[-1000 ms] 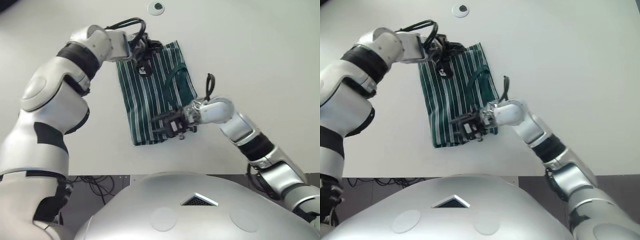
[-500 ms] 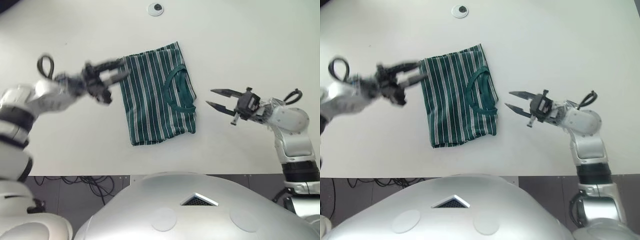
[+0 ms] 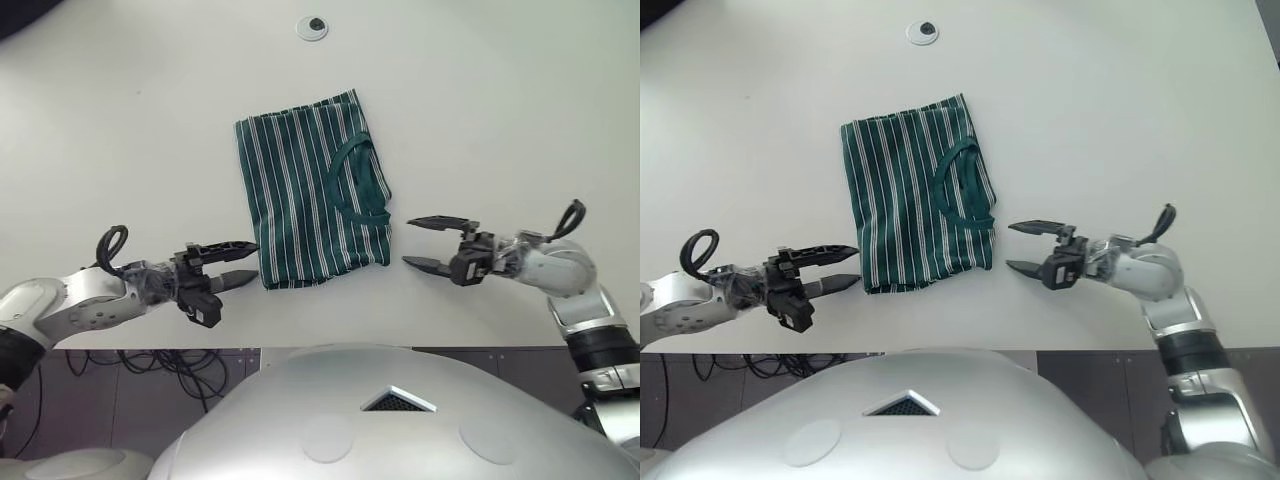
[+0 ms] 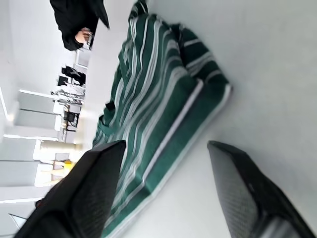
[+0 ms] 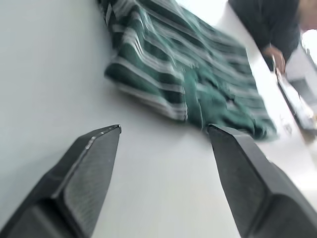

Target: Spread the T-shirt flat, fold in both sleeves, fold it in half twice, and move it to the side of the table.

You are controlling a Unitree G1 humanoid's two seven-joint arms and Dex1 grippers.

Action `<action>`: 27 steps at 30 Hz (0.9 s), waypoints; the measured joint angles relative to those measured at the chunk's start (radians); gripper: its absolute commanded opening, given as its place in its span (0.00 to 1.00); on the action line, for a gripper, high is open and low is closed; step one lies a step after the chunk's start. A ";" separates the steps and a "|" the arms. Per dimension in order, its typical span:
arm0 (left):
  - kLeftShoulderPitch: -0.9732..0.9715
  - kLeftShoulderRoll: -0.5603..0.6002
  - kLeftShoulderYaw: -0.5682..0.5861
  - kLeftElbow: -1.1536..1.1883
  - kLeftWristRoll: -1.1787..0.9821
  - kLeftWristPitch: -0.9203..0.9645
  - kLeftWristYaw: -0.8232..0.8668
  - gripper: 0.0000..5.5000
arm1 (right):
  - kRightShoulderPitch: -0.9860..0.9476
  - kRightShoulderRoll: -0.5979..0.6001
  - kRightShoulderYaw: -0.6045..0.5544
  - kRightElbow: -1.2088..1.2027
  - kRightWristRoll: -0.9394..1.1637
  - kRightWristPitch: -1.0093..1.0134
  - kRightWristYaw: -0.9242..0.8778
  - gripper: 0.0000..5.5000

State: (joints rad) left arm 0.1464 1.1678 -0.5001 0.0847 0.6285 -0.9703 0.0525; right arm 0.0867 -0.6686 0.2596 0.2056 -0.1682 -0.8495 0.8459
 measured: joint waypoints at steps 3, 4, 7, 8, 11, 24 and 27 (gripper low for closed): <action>-0.002 -0.047 0.020 -0.009 0.043 -0.024 -0.011 0.55 | -0.038 0.031 0.048 0.022 -0.022 0.000 -0.029 0.59; -0.002 -0.052 0.025 -0.007 0.047 -0.032 -0.017 0.53 | -0.047 0.031 0.060 0.025 -0.023 0.000 -0.035 0.59; -0.002 -0.080 0.032 -0.002 0.047 -0.053 -0.056 0.44 | -0.094 0.036 0.106 0.045 -0.042 -0.002 -0.060 0.59; -0.003 -0.086 0.033 -0.003 0.046 -0.059 -0.071 0.41 | -0.105 0.039 0.119 0.051 -0.055 -0.003 -0.069 0.59; -0.009 -0.110 0.033 -0.009 0.027 -0.059 -0.134 0.32 | -0.153 0.072 0.164 0.081 -0.087 -0.002 -0.108 0.59; -0.040 -0.169 0.057 -0.042 -0.051 -0.041 -0.310 0.04 | -0.208 0.068 0.265 0.118 -0.085 0.001 -0.123 0.25; -0.037 -0.175 0.066 -0.044 -0.059 -0.042 -0.325 0.04 | -0.186 0.063 0.286 0.104 -0.049 0.007 -0.093 0.15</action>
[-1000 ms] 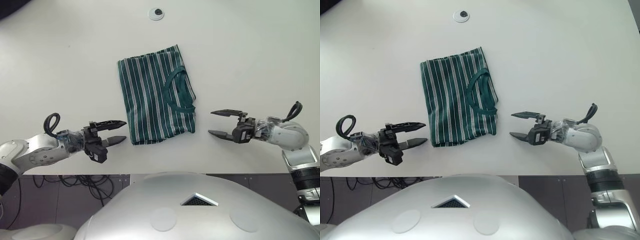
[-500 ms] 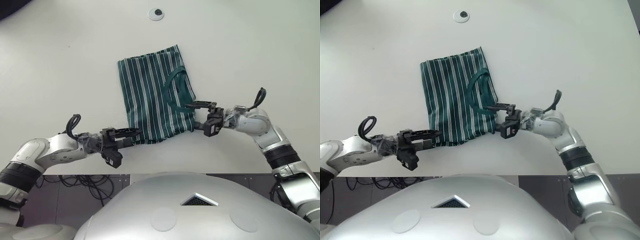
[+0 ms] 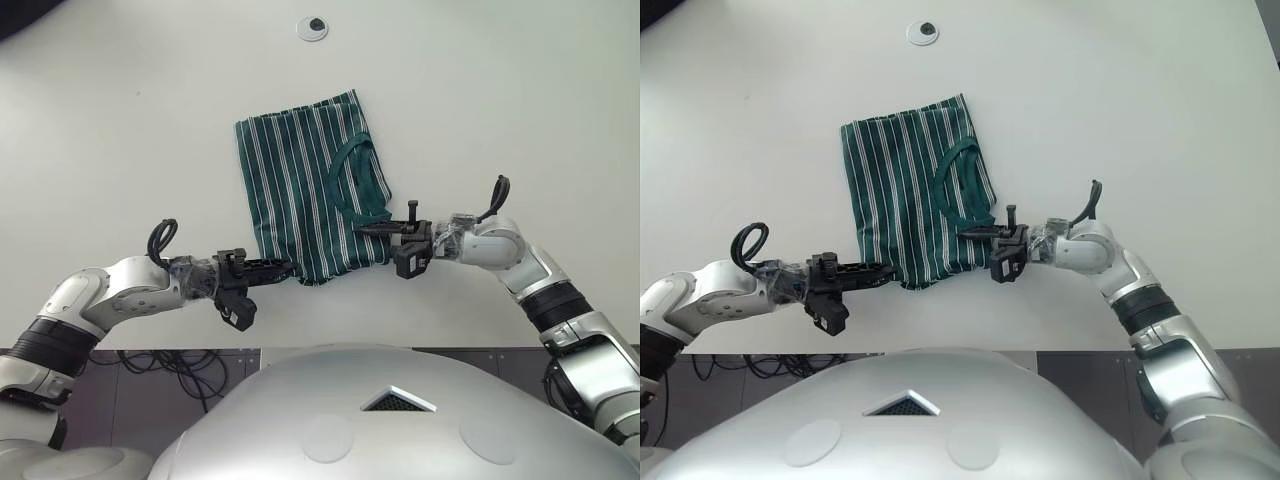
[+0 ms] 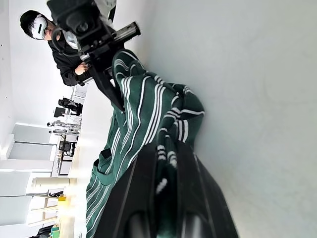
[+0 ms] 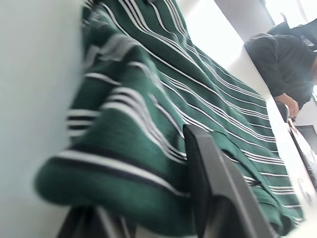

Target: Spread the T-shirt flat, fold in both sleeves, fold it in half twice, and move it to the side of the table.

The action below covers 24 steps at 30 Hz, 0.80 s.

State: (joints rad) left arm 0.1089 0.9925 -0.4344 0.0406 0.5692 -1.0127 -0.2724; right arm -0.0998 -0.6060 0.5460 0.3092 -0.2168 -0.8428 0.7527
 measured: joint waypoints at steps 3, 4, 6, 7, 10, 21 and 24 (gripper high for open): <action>0.005 -0.008 0.011 0.006 0.000 -0.017 -0.002 0.04 | 0.012 -0.002 0.006 -0.007 0.015 0.014 0.016 0.03; 0.006 -0.008 0.013 0.007 -0.001 -0.019 -0.003 0.04 | 0.014 -0.002 0.007 -0.010 0.024 0.021 0.029 0.01; 0.011 -0.008 0.011 0.015 -0.031 -0.020 -0.026 0.04 | 0.026 -0.007 0.014 -0.025 0.072 0.043 0.070 0.00; 0.023 -0.006 0.002 0.015 -0.090 -0.012 -0.059 0.04 | 0.038 -0.014 0.018 -0.044 0.113 0.069 0.101 0.00; 0.109 0.039 -0.077 -0.050 -0.406 0.117 -0.211 0.03 | 0.079 -0.040 0.024 -0.117 0.262 0.162 0.197 0.00; 0.344 0.377 -0.041 -0.402 -1.483 0.657 -0.869 0.03 | 0.263 -0.259 -0.004 -0.472 0.755 0.673 0.548 0.00; 0.404 0.413 0.070 -0.435 -1.606 0.732 -0.967 0.03 | 0.295 -0.315 -0.066 -0.581 0.843 0.782 0.583 0.00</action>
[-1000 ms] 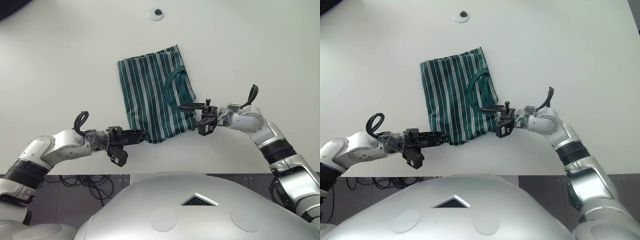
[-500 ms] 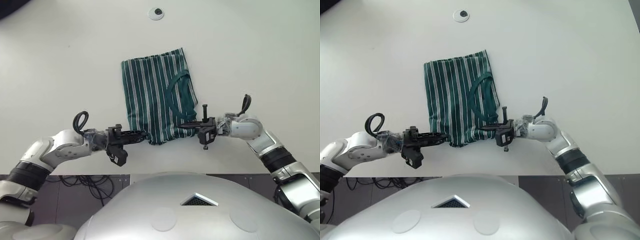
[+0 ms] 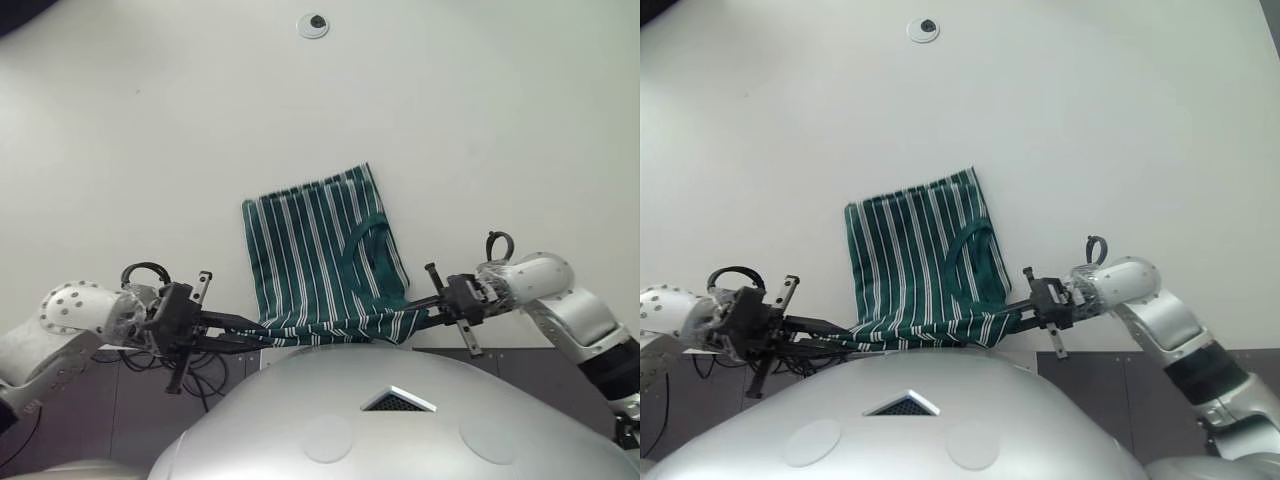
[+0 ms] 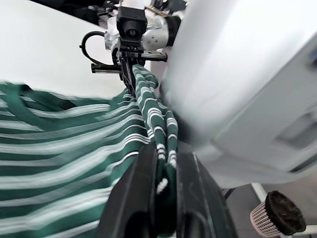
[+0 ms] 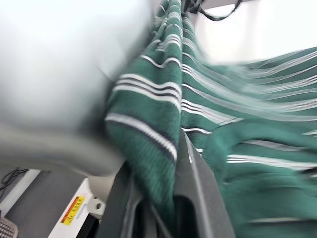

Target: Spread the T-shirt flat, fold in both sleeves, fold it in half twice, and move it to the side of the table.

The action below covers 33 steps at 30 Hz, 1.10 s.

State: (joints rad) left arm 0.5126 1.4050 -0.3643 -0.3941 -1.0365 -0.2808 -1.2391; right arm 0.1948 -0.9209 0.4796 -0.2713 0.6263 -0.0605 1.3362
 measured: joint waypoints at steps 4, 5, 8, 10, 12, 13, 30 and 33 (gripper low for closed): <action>0.036 -0.076 0.102 0.008 -0.007 0.064 -0.036 0.03 | 0.019 0.002 -0.054 -0.051 0.042 0.075 0.004 0.00; 0.036 -0.101 0.118 0.019 0.005 0.077 -0.038 0.03 | 0.019 0.005 -0.069 -0.057 0.044 0.089 0.002 0.00; 0.005 -0.214 0.156 0.086 0.057 0.113 -0.029 0.03 | 0.011 0.042 -0.121 -0.063 0.061 0.130 -0.036 0.00; -0.043 -0.286 0.179 0.142 0.110 0.133 -0.001 0.03 | -0.012 0.091 -0.137 -0.054 0.049 0.141 -0.080 0.00; -0.095 -0.349 0.187 0.207 0.181 0.148 0.022 0.03 | -0.047 0.143 -0.147 -0.024 0.011 0.148 -0.140 0.00; -0.122 -0.378 0.191 0.240 0.205 0.162 0.029 0.03 | -0.066 0.176 -0.150 0.001 -0.021 0.151 -0.170 0.00; -0.339 -0.628 0.290 0.521 0.531 0.230 0.151 0.16 | -0.303 0.477 -0.167 0.361 -0.312 0.205 -0.439 0.12; -0.360 -0.641 0.322 0.541 0.567 0.256 0.209 0.23 | -0.328 0.492 -0.210 0.418 -0.323 0.210 -0.502 0.16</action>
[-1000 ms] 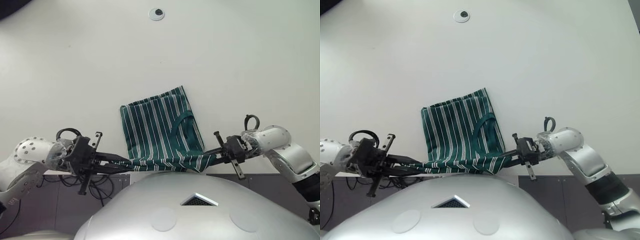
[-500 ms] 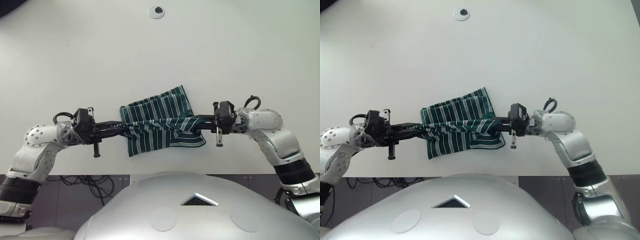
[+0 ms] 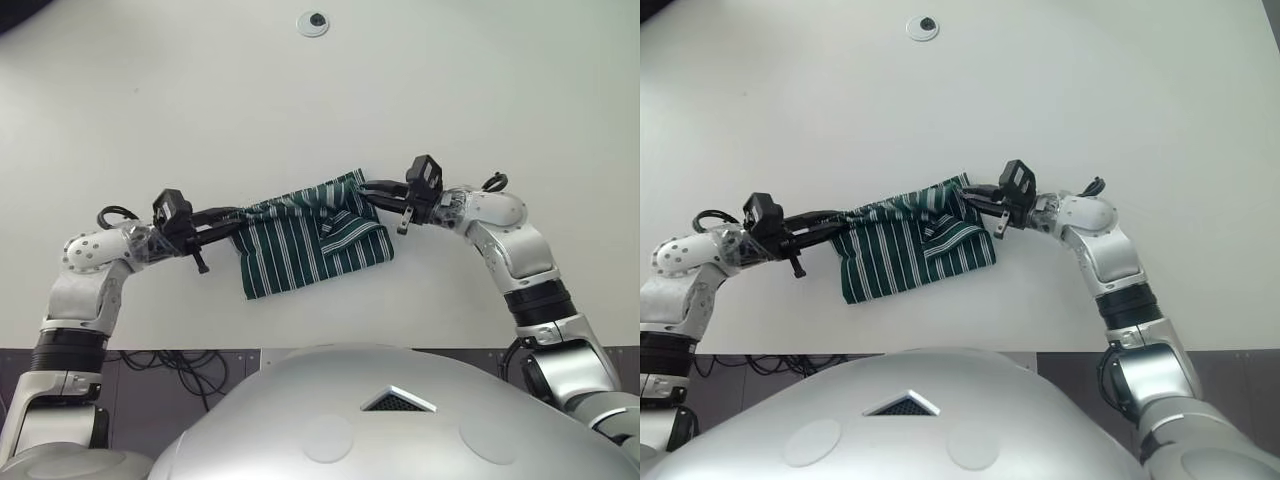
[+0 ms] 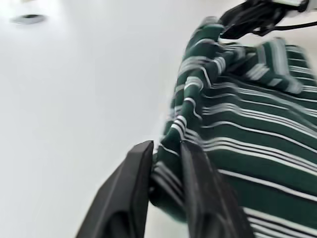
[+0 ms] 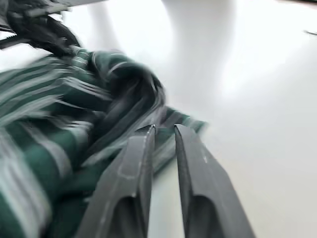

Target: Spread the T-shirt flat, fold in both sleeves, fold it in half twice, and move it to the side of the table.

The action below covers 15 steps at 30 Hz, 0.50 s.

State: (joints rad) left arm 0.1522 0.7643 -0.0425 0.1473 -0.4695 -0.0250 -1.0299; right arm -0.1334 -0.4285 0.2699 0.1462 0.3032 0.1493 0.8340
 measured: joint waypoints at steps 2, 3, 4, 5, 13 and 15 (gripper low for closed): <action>-0.010 -0.014 0.012 0.002 0.015 0.038 0.035 0.26 | -0.023 0.030 -0.039 0.041 -0.003 0.002 -0.043 0.16; -0.025 -0.027 0.018 0.001 0.021 0.071 0.066 0.28 | -0.038 0.036 -0.053 0.060 -0.003 0.001 -0.061 0.16; -0.031 -0.028 0.022 0.001 0.029 0.091 0.085 0.31 | -0.043 0.040 -0.069 0.067 -0.003 -0.003 -0.071 0.16; -0.038 -0.032 0.031 0.000 0.041 0.120 0.116 0.31 | -0.047 0.053 -0.093 0.075 -0.003 -0.020 -0.083 0.16; -0.080 -0.089 0.094 -0.044 0.092 0.310 0.319 0.31 | 0.201 -0.024 0.023 -0.270 0.013 -0.199 0.206 0.16; -0.077 -0.112 0.121 -0.098 0.075 0.288 0.322 0.31 | 0.253 -0.066 0.060 -0.281 -0.039 -0.236 0.245 0.16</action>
State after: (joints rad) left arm 0.0749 0.6526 0.0789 0.0493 -0.3941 0.2634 -0.7077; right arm 0.1191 -0.4944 0.3294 -0.1350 0.2642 -0.0871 1.0788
